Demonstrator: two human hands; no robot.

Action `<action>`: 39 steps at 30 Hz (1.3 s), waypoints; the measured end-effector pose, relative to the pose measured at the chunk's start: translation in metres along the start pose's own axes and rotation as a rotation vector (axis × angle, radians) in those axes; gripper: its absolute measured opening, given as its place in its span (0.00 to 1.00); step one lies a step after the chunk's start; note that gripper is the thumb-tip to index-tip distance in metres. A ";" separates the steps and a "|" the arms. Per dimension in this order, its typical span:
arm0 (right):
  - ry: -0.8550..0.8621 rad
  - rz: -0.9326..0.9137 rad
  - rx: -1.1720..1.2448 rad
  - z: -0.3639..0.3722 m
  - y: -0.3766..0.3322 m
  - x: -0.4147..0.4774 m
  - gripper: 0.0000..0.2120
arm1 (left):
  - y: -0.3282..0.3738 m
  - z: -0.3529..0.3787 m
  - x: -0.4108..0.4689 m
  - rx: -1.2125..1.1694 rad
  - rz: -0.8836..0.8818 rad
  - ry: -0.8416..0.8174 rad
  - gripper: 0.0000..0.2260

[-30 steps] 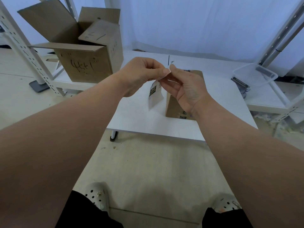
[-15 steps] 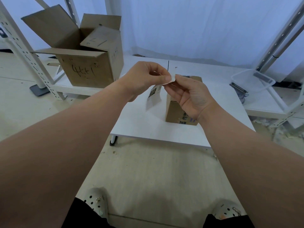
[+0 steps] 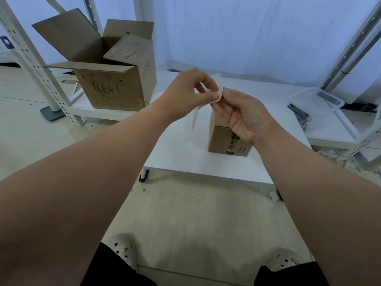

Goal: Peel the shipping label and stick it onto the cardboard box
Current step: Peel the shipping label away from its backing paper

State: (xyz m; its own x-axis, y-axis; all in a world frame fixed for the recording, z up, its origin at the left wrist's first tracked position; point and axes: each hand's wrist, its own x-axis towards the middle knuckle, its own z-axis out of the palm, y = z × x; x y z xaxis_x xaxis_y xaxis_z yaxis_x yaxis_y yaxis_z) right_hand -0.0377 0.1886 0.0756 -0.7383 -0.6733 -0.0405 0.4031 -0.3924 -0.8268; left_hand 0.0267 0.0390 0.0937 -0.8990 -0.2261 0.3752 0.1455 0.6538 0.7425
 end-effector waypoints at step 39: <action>0.071 0.015 -0.037 -0.001 -0.005 0.001 0.07 | 0.005 0.005 -0.006 0.008 0.026 0.020 0.04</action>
State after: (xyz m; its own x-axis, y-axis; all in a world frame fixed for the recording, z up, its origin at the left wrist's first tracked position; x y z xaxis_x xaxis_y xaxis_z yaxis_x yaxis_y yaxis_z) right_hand -0.0410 0.1906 0.0796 -0.7693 -0.6323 -0.0914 0.3949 -0.3583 -0.8460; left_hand 0.0304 0.0469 0.0928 -0.8867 -0.2230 0.4051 0.1655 0.6651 0.7282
